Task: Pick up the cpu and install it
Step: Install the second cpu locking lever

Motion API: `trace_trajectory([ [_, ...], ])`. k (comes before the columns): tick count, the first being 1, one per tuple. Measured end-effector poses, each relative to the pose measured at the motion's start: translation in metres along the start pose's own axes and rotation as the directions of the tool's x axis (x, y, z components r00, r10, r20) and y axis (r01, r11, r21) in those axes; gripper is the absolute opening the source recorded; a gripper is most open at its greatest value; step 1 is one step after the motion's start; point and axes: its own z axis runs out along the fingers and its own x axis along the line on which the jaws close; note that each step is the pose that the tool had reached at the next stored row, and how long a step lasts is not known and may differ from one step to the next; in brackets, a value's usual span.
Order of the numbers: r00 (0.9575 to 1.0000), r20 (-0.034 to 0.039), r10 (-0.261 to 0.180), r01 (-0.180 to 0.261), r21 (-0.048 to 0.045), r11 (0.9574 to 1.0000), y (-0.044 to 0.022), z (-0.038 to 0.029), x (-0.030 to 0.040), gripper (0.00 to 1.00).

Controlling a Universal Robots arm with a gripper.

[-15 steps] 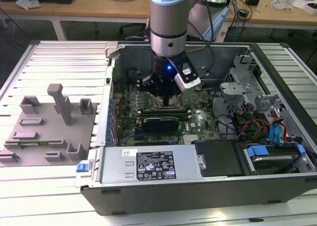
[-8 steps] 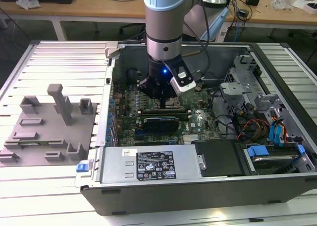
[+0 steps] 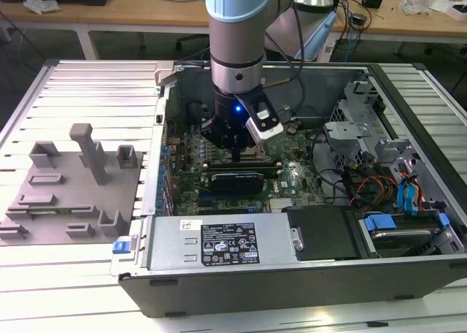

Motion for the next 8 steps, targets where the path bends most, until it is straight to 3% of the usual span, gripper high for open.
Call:
trace_trajectory([
  [8,1.0000,0.0012,0.000,0.000,-0.0003,1.0000,0.0001,0.0010,0.0003,0.11],
])
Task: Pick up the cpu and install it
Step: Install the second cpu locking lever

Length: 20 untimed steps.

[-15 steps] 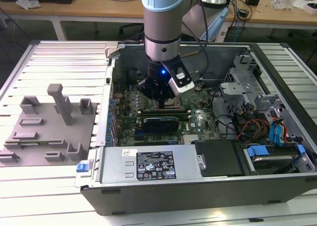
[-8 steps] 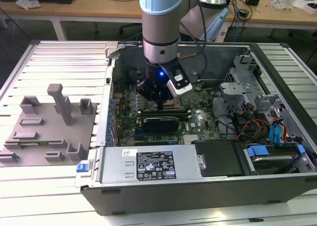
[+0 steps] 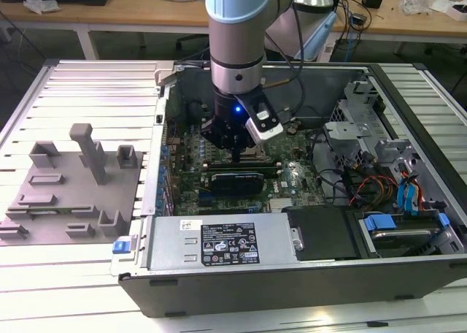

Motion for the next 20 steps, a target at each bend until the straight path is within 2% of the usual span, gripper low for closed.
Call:
trace_trajectory([
  [9,1.0000,0.0020,-0.001,0.001,0.0000,1.0000,0.0000,0.0023,0.0029,0.11],
  [13,1.0000,0.0034,-0.004,0.004,-0.0001,1.0000,0.0000,0.0039,0.0066,0.11],
  [19,0.9998,0.0163,-0.013,0.013,-0.0037,0.9999,0.0001,0.0076,0.0148,0.11],
  [20,0.9997,0.0214,-0.015,0.015,-0.0060,0.9999,0.0001,0.0080,0.0164,0.11],
])
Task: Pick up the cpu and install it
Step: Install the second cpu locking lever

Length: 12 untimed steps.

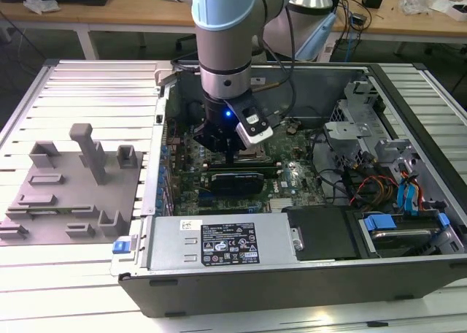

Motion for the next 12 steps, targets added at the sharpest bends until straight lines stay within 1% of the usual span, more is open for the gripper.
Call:
trace_trajectory([
  [2,1.0000,0.0078,-0.002,0.002,-0.0043,1.0000,0.0000,0.0002,0.0018,0.11],
  [3,0.9999,0.0166,-0.003,0.004,-0.0097,0.9999,0.0000,0.0004,0.0032,0.11],
  [5,0.9997,0.0252,-0.005,0.005,-0.0150,0.9999,0.0000,0.0007,0.0049,0.11],
  [6,0.9995,0.0315,-0.005,0.006,-0.0186,0.9998,0.0000,0.0008,0.0065,0.11],
  [7,0.9993,0.0361,-0.005,0.006,-0.0211,0.9998,0.0001,0.0009,0.0078,0.11],
  [8,0.9989,0.0461,-0.006,0.007,-0.0259,0.9996,0.0001,0.0011,0.0106,0.11],
  [9,0.9986,0.0529,-0.006,0.007,-0.0298,0.9995,0.0001,0.0014,0.0126,0.11],
  [10,0.9983,0.0584,-0.006,0.008,-0.0357,0.9993,0.0002,0.0019,0.0140,0.11],
  [11,0.9981,0.0614,-0.006,0.008,-0.0424,0.9991,0.0001,0.0026,0.0146,0.11],
  [12,0.9981,0.0621,-0.005,0.008,-0.0446,0.9990,0.0001,0.0029,0.0150,0.11],
])
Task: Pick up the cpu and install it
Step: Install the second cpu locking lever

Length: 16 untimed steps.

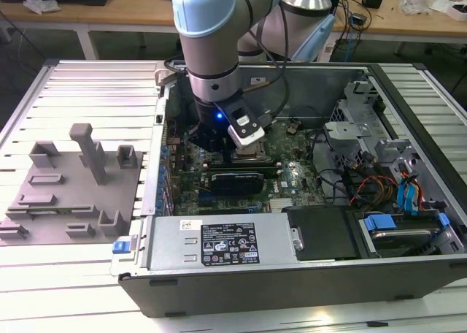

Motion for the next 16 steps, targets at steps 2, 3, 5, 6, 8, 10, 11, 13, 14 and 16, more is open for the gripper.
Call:
trace_trajectory([
  [2,1.0000,0.0007,0.000,0.000,-0.0023,1.0000,-0.0001,0.0006,0.0004,0.11],
  [3,1.0000,0.0005,0.000,0.000,-0.0028,1.0000,-0.0003,0.0007,0.0004,0.11],
  [5,1.0000,0.0005,0.000,0.000,-0.0042,1.0000,-0.0007,0.0007,0.0004,0.11],
  [6,1.0000,0.0005,0.000,0.000,-0.0044,1.0000,-0.0007,0.0007,0.0005,0.11],
  [8,1.0000,0.0006,0.000,0.000,-0.0045,1.0000,-0.0009,0.0003,0.0003,0.11],
  [10,1.0000,0.0001,0.000,0.000,-0.0046,1.0000,-0.0008,-0.0012,-0.0003,0.11],
  [11,1.0000,-0.0007,0.000,0.000,-0.0047,1.0000,-0.0008,-0.0023,-0.0010,0.11],
  [13,1.0000,-0.0022,0.000,0.000,-0.0047,1.0000,-0.0008,-0.0024,-0.0026,0.11],
  [14,1.0000,-0.0045,0.000,0.000,-0.0047,1.0000,-0.0008,-0.0022,-0.0047,0.11],
  [16,1.0000,-0.0086,0.000,-0.001,-0.0047,1.0000,-0.0009,-0.0017,-0.0079,0.11],
])
